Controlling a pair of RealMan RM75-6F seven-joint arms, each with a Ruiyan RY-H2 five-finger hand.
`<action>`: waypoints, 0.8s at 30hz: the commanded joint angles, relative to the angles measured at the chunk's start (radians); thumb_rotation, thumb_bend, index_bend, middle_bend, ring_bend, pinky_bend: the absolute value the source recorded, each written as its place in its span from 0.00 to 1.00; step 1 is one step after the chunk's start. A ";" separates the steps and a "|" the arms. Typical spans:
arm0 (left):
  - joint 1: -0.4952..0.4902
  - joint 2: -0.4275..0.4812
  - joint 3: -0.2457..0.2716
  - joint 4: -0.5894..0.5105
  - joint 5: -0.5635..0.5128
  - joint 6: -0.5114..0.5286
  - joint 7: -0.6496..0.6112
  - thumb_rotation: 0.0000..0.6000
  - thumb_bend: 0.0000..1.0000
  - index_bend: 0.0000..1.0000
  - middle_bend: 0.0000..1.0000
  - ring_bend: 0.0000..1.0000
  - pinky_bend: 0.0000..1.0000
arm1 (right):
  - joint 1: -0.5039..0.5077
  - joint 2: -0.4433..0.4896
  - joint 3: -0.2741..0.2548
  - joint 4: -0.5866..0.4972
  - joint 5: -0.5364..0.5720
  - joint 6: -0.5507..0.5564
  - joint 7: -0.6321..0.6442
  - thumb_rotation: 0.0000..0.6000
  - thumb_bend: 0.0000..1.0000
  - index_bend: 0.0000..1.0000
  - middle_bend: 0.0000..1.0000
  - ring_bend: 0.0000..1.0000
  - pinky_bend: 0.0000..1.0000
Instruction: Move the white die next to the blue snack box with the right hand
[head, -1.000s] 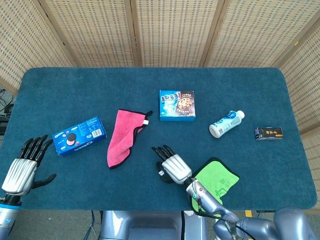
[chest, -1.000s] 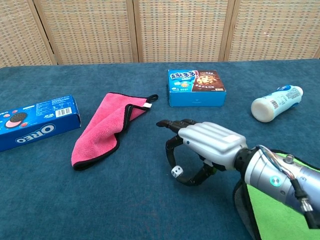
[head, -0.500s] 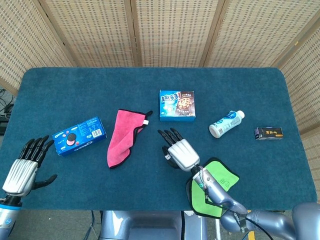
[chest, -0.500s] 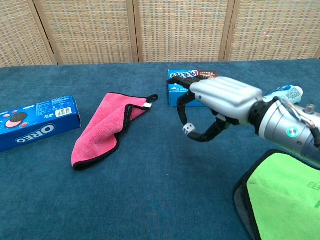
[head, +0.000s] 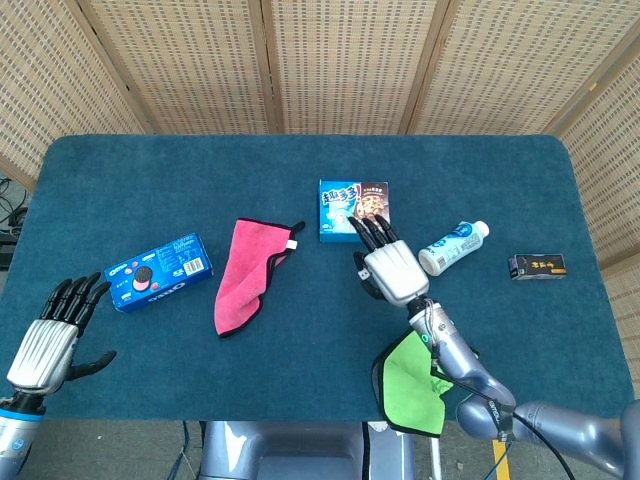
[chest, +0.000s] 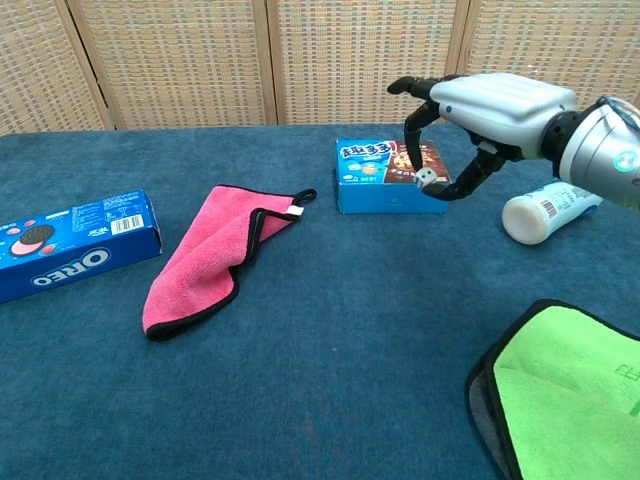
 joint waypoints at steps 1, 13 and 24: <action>0.000 -0.001 0.000 0.000 0.002 0.001 0.001 1.00 0.20 0.00 0.00 0.00 0.00 | 0.001 0.008 -0.002 0.011 0.013 0.000 -0.009 1.00 0.36 0.53 0.00 0.00 0.00; 0.002 0.000 0.000 -0.004 0.005 0.007 0.005 1.00 0.20 0.00 0.00 0.00 0.00 | -0.002 0.016 -0.020 0.012 0.022 0.025 0.015 1.00 0.36 0.53 0.00 0.00 0.00; 0.003 0.000 0.000 -0.002 0.005 0.008 0.003 1.00 0.20 0.00 0.00 0.00 0.00 | -0.002 0.016 -0.035 0.015 0.049 0.030 0.008 1.00 0.35 0.36 0.00 0.00 0.00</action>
